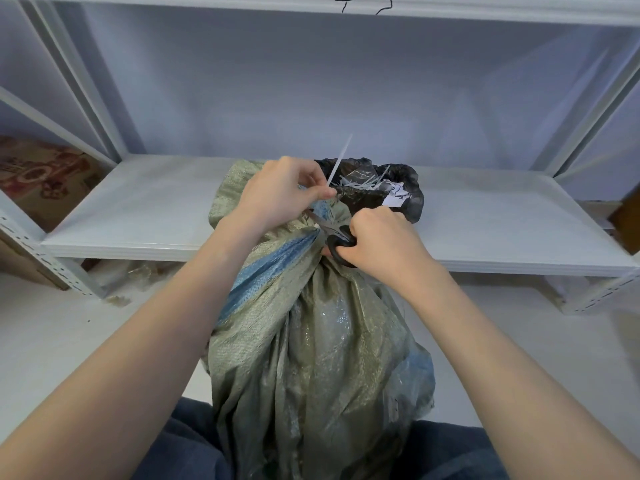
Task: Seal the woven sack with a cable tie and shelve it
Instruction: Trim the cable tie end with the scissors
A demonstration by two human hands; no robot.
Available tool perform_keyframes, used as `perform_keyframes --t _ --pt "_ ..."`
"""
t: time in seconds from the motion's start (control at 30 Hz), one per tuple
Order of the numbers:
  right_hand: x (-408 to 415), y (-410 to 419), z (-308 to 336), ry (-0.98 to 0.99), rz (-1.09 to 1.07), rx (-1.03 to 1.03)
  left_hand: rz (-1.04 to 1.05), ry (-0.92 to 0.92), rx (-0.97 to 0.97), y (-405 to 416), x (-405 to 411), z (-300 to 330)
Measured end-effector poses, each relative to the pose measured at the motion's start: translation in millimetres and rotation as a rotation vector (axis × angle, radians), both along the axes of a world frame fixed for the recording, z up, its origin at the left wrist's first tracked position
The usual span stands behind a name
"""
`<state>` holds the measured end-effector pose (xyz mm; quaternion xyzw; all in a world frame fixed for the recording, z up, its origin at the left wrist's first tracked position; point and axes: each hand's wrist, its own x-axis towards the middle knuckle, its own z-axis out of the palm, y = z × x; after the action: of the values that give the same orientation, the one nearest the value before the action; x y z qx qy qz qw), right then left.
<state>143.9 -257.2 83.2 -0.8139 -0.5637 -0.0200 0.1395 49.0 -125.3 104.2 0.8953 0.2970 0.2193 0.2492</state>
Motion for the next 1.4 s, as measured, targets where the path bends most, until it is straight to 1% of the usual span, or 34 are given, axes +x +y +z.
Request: perform_keyframes --t 0.1,0.17,0.33,0.4,0.47,0.57,0.73,0.83,0.93,1.03,1.13,1.2,1.3,1.4 --pt "5.8 -5.3 -0.9 0.016 -0.062 -0.033 0.033 -0.077 -0.011 -0.7 -2.2 5.0" --pt "11.3 -9.4 -2.0 0.064 -0.118 -0.064 0.043 -0.139 -0.022 -3.8 -3.4 7.9" --pt "30.6 -18.4 -6.5 0.274 -0.176 -0.114 0.051 -0.239 -0.058 -13.1 -1.2 12.3" --pt "37.9 -23.2 -7.1 0.370 -0.212 -0.106 0.031 -0.260 -0.103 -19.3 2.0 12.9" --pt "44.5 -28.5 -6.7 0.405 -0.236 -0.071 -0.010 -0.261 -0.135 -27.3 7.9 10.3" --pt "62.0 -36.0 -8.1 0.393 -0.304 0.012 -0.071 -0.246 -0.136 -39.8 24.8 2.4" --pt "95.7 -51.4 -12.8 0.254 -0.477 0.140 -0.094 -0.241 -0.184 -52.7 66.1 -11.1" --pt "122.1 -53.5 -18.3 0.272 -0.584 0.250 -0.108 -0.188 -0.165 -55.5 92.2 -21.9" --pt "146.8 -51.3 -33.0 0.279 -0.657 0.276 -0.139 -0.092 -0.084 -52.3 118.5 -36.3" --pt "168.1 -48.3 -53.0 0.246 -0.710 0.252 -0.158 0.040 -0.019 -47.9 144.2 -50.0" --pt "189.5 -42.7 -75.0 0.267 -0.753 0.244 -0.168 0.192 0.052 -44.4 167.2 -67.9" --pt "201.4 -36.8 -94.8 0.287 -0.763 0.213 -0.169 0.262 0.084 -42.0 181.0 -80.9" --pt "213.8 -26.7 -127.5 0.325 -0.767 0.141 -0.167 0.315 0.092 -37.1 195.9 -99.1" --pt "227.3 -15.1 -152.9 0.359 -0.789 0.088 -0.156 0.325 0.075 -29.0 203.7 -117.0"
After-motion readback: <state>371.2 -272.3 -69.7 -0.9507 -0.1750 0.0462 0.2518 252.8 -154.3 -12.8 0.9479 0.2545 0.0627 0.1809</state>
